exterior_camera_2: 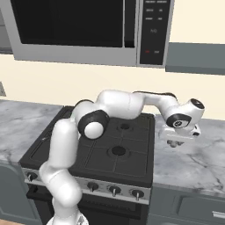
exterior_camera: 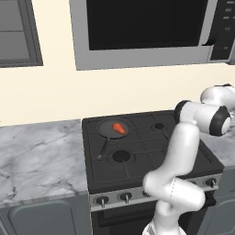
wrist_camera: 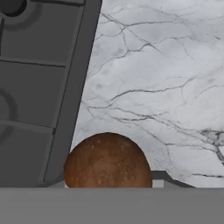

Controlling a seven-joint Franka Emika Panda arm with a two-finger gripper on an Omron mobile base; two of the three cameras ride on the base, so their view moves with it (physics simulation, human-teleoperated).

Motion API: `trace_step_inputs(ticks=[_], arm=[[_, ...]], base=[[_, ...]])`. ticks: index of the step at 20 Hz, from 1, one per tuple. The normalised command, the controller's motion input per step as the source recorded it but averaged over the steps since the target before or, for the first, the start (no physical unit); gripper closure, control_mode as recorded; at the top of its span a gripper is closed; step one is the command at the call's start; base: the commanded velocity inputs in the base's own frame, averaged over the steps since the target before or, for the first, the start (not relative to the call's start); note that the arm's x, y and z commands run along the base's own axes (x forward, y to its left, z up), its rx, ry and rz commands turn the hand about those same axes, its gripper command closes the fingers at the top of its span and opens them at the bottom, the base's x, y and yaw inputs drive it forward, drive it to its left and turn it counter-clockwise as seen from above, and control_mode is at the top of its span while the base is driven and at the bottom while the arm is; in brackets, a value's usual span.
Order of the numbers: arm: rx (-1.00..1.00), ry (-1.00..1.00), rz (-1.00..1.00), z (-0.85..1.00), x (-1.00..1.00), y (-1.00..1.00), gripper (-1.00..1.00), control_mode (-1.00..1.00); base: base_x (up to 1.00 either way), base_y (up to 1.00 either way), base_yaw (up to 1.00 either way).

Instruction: Put the sweet potato and mushroom in the pan. Then turn on the rear left burner and set the heat to medium.

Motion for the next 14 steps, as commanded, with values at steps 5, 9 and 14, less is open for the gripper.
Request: trace_step_inputs(ticks=[5, 9, 14], arm=[[-0.11, 0.07, 0.02, 0.30, -0.01, 1.00, 1.00, -1.00], [-0.01, 0.00, 0.00, 0.00, -0.10, 1.00, 1.00, -1.00], [0.00, 0.00, 0.00, 0.07, -0.01, 1.00, 1.00, -1.00]], base=[[0.00, 0.00, 0.00], [0.00, 0.00, 0.00], [0.00, 0.00, 0.00]])
